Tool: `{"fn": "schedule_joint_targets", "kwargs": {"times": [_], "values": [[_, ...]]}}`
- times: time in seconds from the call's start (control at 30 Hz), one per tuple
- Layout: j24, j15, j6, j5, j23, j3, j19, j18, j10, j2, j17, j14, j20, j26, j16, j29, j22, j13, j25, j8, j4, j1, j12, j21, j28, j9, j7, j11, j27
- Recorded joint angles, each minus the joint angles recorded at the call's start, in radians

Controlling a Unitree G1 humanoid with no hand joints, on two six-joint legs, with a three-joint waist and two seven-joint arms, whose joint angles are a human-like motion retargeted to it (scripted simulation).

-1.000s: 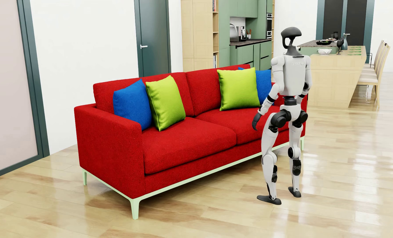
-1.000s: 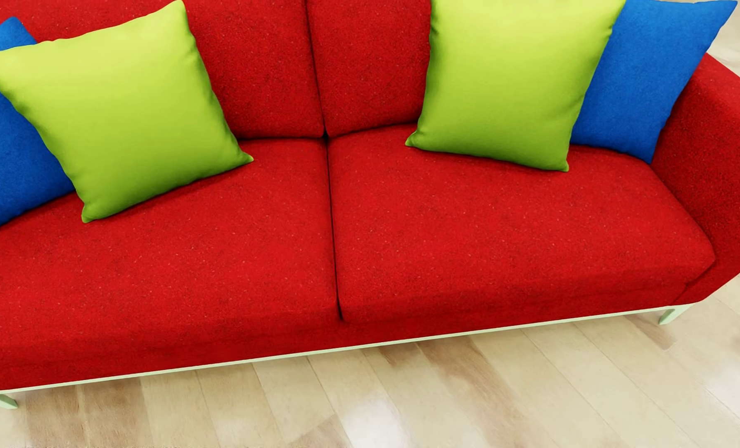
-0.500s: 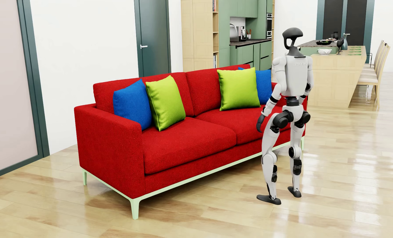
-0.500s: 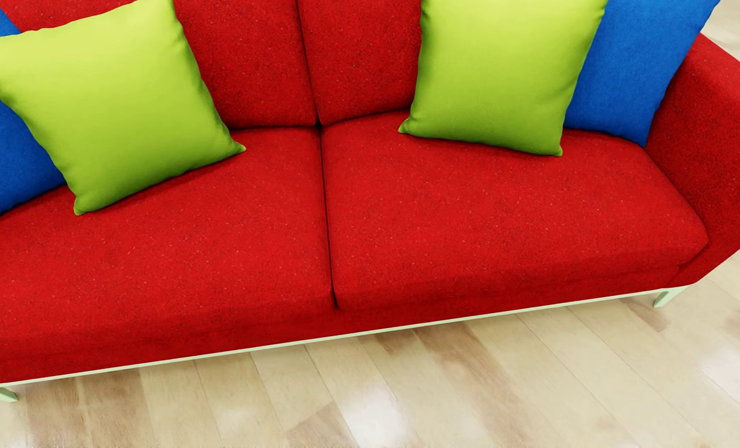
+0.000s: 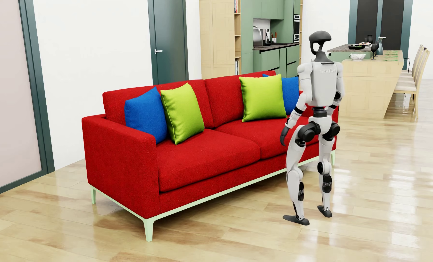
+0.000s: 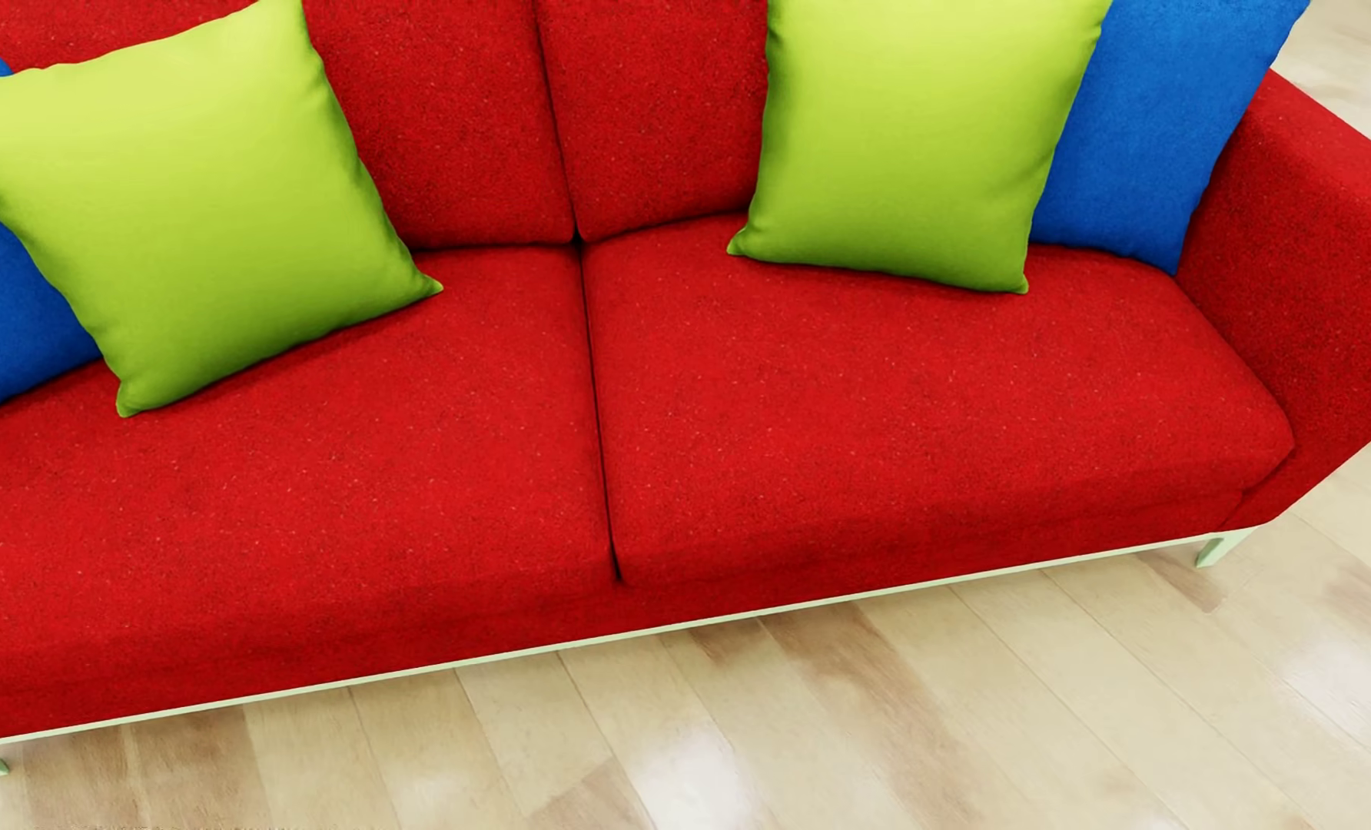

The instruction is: Walk towards the sofa

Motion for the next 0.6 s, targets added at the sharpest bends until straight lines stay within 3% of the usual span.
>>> {"fn": "schedule_joint_targets", "kwargs": {"times": [0.4,0.57,0.6], "values": [[-0.006,0.029,-0.026,-0.076,-0.016,0.007,0.049,0.03,-0.069,0.045,-0.006,0.011,0.017,0.006,-0.01,0.003,-0.003,-0.02,-0.003,-0.045,-0.095,0.029,-0.001,0.024,0.004,-0.005,-0.029,-0.049,-0.004],[-0.009,0.015,-0.024,-0.096,-0.017,0.014,0.066,0.026,0.082,0.035,-0.008,-0.011,0.03,-0.007,-0.015,0.003,-0.026,-0.051,-0.011,-0.052,-0.09,-0.051,0.017,0.045,0.009,0.004,-0.052,-0.018,-0.006],[-0.009,0.01,-0.025,-0.106,-0.015,0.016,0.071,0.001,0.158,0.032,-0.009,0.009,0.034,-0.013,-0.017,0.001,-0.036,-0.055,-0.011,-0.056,-0.09,-0.094,0.019,0.049,0.014,0.009,-0.074,-0.007,-0.005]]}}
